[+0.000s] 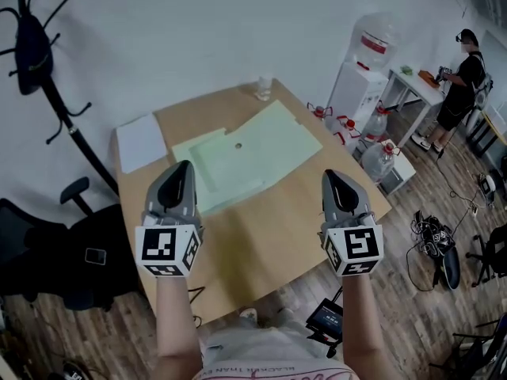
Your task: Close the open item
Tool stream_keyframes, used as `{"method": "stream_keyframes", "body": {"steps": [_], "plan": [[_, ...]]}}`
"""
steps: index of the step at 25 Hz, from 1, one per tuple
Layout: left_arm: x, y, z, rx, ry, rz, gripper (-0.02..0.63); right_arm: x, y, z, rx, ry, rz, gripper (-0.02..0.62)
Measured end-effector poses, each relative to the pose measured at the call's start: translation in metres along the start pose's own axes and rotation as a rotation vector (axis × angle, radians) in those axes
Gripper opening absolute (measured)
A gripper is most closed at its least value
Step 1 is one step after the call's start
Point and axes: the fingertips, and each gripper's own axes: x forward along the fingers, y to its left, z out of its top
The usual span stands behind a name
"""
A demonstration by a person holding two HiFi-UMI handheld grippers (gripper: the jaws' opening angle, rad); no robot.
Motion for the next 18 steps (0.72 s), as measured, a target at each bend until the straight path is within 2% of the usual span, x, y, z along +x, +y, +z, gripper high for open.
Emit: {"method": "stream_keyframes", "body": {"steps": [8, 18], "plan": [[0.017, 0.001, -0.018, -0.011, 0.029, 0.039, 0.003, 0.023, -0.021, -0.023, 0.021, 0.020, 0.020, 0.002], [0.052, -0.005, -0.026, 0.000, 0.048, 0.143, 0.003, 0.079, -0.063, -0.040, 0.004, 0.017, 0.110, 0.002]]}}
